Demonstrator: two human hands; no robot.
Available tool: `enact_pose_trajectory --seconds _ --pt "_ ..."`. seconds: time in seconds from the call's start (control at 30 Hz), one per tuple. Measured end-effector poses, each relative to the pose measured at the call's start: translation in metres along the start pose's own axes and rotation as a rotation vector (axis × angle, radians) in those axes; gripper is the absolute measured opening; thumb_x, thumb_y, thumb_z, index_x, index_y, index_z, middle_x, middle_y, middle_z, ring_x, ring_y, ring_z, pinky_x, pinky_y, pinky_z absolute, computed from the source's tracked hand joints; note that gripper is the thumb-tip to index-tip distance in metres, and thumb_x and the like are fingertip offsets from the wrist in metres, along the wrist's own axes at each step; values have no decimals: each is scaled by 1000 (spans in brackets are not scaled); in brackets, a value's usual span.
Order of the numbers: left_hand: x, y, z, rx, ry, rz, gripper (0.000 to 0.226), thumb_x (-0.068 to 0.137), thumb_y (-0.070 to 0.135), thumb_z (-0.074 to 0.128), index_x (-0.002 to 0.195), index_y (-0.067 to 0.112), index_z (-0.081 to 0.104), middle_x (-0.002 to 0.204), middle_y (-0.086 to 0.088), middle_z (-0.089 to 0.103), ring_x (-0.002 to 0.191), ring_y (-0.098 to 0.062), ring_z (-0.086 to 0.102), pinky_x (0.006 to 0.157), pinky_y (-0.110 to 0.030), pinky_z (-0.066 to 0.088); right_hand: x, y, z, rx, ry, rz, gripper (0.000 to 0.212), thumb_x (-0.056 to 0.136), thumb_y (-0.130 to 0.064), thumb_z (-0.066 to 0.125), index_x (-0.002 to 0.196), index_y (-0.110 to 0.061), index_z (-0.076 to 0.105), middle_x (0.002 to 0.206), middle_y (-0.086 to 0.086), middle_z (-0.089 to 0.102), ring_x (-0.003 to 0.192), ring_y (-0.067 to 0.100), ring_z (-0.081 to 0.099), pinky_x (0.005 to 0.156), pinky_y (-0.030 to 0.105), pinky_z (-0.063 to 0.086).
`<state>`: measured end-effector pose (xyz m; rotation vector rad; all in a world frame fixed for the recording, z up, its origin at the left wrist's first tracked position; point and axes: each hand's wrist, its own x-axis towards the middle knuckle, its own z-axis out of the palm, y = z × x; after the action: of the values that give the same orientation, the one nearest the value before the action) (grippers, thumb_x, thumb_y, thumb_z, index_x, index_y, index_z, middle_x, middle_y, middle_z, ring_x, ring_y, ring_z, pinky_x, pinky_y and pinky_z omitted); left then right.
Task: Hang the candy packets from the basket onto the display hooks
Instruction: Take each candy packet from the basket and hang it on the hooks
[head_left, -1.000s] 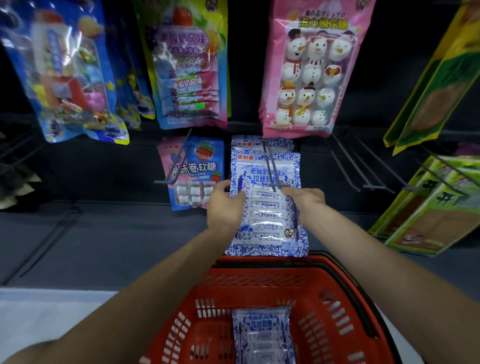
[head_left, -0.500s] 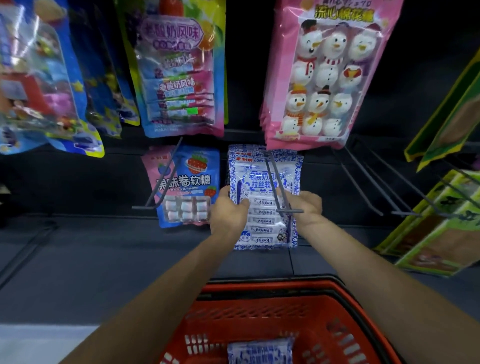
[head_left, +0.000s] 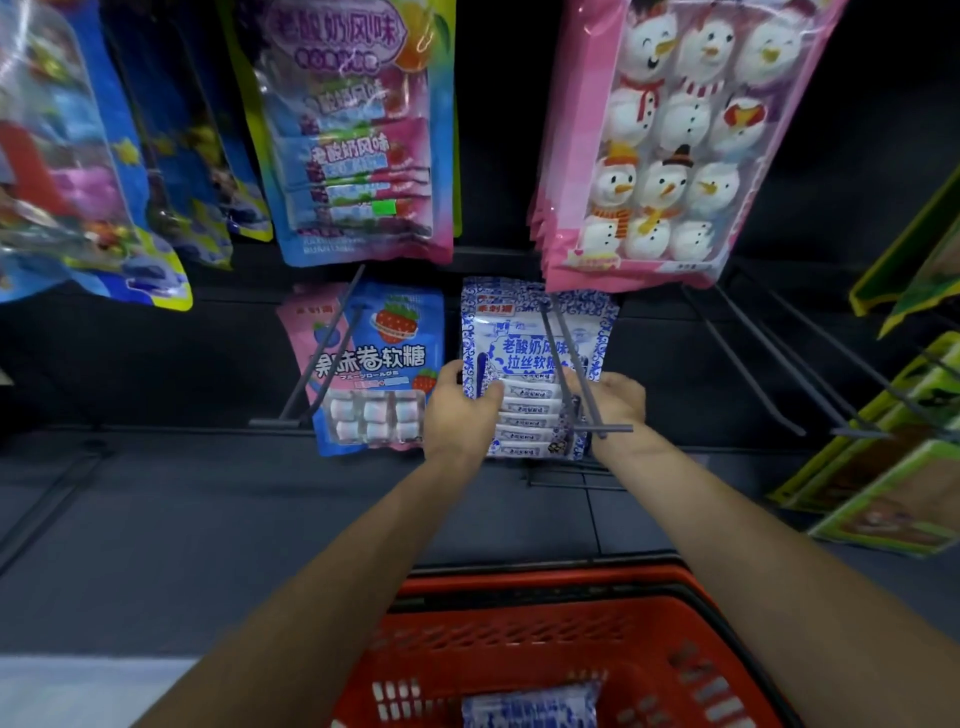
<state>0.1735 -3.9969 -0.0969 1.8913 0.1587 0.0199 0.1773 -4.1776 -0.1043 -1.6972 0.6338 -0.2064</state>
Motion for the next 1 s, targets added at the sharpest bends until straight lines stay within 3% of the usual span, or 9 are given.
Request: enact_pose_trajectory --seconds 0.07,0.13,0.3,0.4,0.47,0.57,0.73,0.9,1.0 --pt "1 0 0 -18 -9 -8 70 97 43 69 157 22 39 142 -8 59 125 -30 60 107 -50 51 0 -1 -1 -15 8 2 27 93 -29 77 73 -20 61 67 -5 62 60 11 58 52 17 48" --pt "0 1 0 -22 -15 -2 70 98 43 68 157 22 39 143 -8 58 126 -30 59 108 -49 51 -2 -3 -2 -56 21 -9 29 93 -32 76 72 -21 60 67 -7 60 57 7 56 50 15 45" --pt "-4 2 1 27 -4 17 69 98 44 67 157 20 39 144 -9 57 125 -30 60 105 -50 52 -3 -1 -2 -99 97 -97 23 87 -36 81 88 -20 64 77 -8 63 76 18 63 72 25 52" --pt "-4 7 1 52 33 54 69 97 48 65 155 21 40 146 -7 55 127 -31 58 104 -53 52 -10 -9 -1 17 169 -90 45 80 -26 89 115 -14 63 88 -6 60 80 19 62 83 29 52" --pt "-3 13 0 51 55 83 67 98 46 64 156 23 39 147 -6 53 125 -30 59 102 -54 53 -13 -19 -2 11 219 -90 61 75 -31 93 125 -14 62 100 3 64 87 22 63 81 30 52" --pt "-1 20 -1 43 76 118 68 100 43 63 159 26 34 153 -6 49 128 -29 59 103 -55 52 -13 -35 -5 -81 256 -158 65 74 -40 92 127 -15 63 112 8 67 90 24 66 75 28 47" --pt "5 24 -4 -5 59 134 72 101 37 63 163 29 27 161 -2 42 140 -27 49 111 -54 47 -14 -51 -10 -108 300 -149 51 83 -39 86 123 -15 65 92 -1 68 87 23 66 74 27 43" --pt "9 20 -5 -41 23 138 70 101 31 63 163 25 29 158 0 47 130 -34 59 108 -53 51 -10 -55 -11 -102 319 -137 46 85 -40 84 119 -14 68 77 -7 62 83 22 64 73 28 43" --pt "13 17 -4 -45 13 114 67 104 26 61 163 22 30 159 -5 46 123 -22 62 102 -37 53 -4 -55 -11 -107 333 -159 40 86 -40 84 114 -14 72 85 -1 69 86 23 66 73 27 42"
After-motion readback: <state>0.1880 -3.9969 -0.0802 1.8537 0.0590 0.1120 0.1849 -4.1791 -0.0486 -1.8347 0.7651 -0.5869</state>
